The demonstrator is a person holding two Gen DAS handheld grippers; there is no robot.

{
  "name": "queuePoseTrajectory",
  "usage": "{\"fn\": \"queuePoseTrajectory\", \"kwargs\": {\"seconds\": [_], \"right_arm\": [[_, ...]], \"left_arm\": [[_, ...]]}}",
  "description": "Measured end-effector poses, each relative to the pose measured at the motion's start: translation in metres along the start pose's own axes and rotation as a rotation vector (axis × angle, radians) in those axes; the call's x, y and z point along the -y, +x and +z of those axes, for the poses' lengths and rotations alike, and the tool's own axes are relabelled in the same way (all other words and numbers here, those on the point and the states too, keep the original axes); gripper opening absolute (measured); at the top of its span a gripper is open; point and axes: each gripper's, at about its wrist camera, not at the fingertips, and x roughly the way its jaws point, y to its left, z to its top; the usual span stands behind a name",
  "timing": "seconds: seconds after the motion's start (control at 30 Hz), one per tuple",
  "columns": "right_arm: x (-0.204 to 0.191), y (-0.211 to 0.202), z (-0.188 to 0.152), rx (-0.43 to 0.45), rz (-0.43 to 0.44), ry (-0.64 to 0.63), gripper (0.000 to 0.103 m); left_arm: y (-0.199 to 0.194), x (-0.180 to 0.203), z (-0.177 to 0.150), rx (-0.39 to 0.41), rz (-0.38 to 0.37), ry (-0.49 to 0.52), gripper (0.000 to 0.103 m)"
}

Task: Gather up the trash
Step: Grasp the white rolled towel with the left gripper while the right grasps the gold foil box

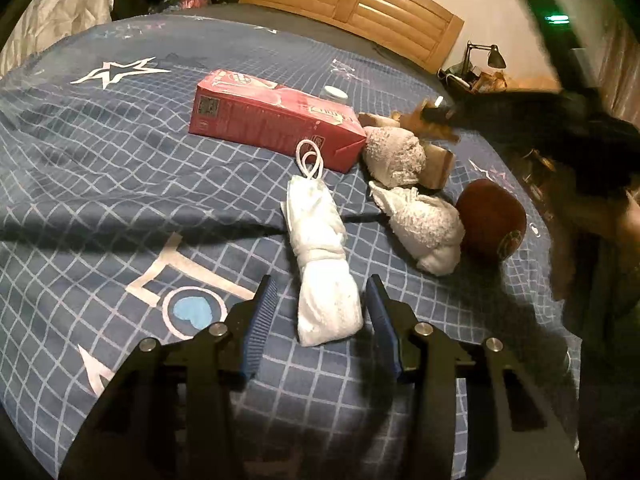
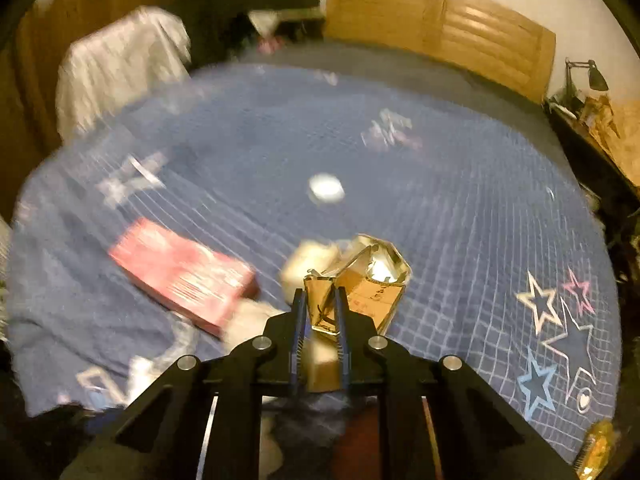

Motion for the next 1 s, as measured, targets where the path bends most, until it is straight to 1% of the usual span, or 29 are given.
{"fn": "queuePoseTrajectory", "kwargs": {"seconds": [0.03, 0.13, 0.2, 0.23, 0.3, 0.37, 0.4, 0.47, 0.53, 0.6, 0.67, 0.73, 0.8, 0.83, 0.87, 0.93, 1.0], "right_arm": [[0.001, -0.014, 0.0, 0.034, 0.002, 0.002, 0.015], [0.009, -0.09, -0.005, 0.189, 0.028, 0.044, 0.015], [0.014, -0.159, -0.028, 0.298, 0.015, 0.053, 0.015], [0.015, -0.178, -0.036, 0.318, 0.007, 0.053, 0.015], [0.015, -0.222, -0.072, 0.352, -0.059, 0.042, 0.015], [0.009, -0.246, -0.113, 0.346, -0.149, 0.013, 0.015], [0.005, -0.252, -0.134, 0.335, -0.181, -0.004, 0.015], [0.0, -0.252, -0.175, 0.286, -0.229, -0.02, 0.015], [-0.002, -0.24, -0.218, 0.222, -0.25, -0.012, 0.015], [-0.005, -0.228, -0.247, 0.174, -0.257, 0.006, 0.016], [-0.004, -0.223, -0.271, 0.163, -0.242, 0.04, 0.016], [-0.003, -0.218, -0.287, 0.16, -0.227, 0.066, 0.027], [0.0, -0.222, -0.299, 0.177, -0.213, 0.104, 0.061], [0.001, -0.227, -0.304, 0.198, -0.207, 0.12, 0.068], [0.003, -0.236, -0.308, 0.231, -0.194, 0.144, 0.075], [0.002, -0.243, -0.305, 0.256, -0.167, 0.176, 0.077], [0.007, -0.254, -0.306, 0.28, -0.136, 0.231, 0.082]], "left_arm": [[0.0, 0.0, 0.0, 0.001, -0.005, -0.003, 0.045], [-0.001, 0.0, 0.0, 0.002, -0.005, -0.004, 0.044], [0.0, 0.0, 0.001, 0.002, -0.001, -0.005, 0.043], [-0.001, -0.001, 0.0, 0.002, 0.003, -0.006, 0.041], [-0.001, -0.001, 0.0, 0.003, 0.01, -0.005, 0.039], [0.0, -0.001, 0.0, -0.001, 0.014, -0.002, 0.033], [0.0, -0.001, 0.0, -0.003, 0.013, -0.001, 0.028], [0.0, 0.0, -0.001, -0.008, 0.011, 0.003, 0.025], [-0.003, 0.002, -0.002, -0.012, 0.017, 0.009, 0.023], [-0.012, 0.003, -0.008, -0.011, 0.028, 0.026, 0.023], [-0.027, 0.001, -0.018, -0.012, 0.019, 0.039, 0.023], [-0.042, -0.002, -0.029, -0.017, 0.013, 0.057, 0.024], [-0.053, -0.006, -0.035, -0.016, 0.009, 0.07, 0.026], [-0.058, -0.01, -0.038, -0.016, 0.002, 0.062, 0.026], [-0.062, -0.013, -0.04, -0.018, -0.005, 0.052, 0.027], [-0.068, -0.018, -0.042, -0.022, -0.005, 0.038, 0.034], [-0.073, -0.018, -0.043, -0.021, 0.004, 0.05, 0.039]]}}
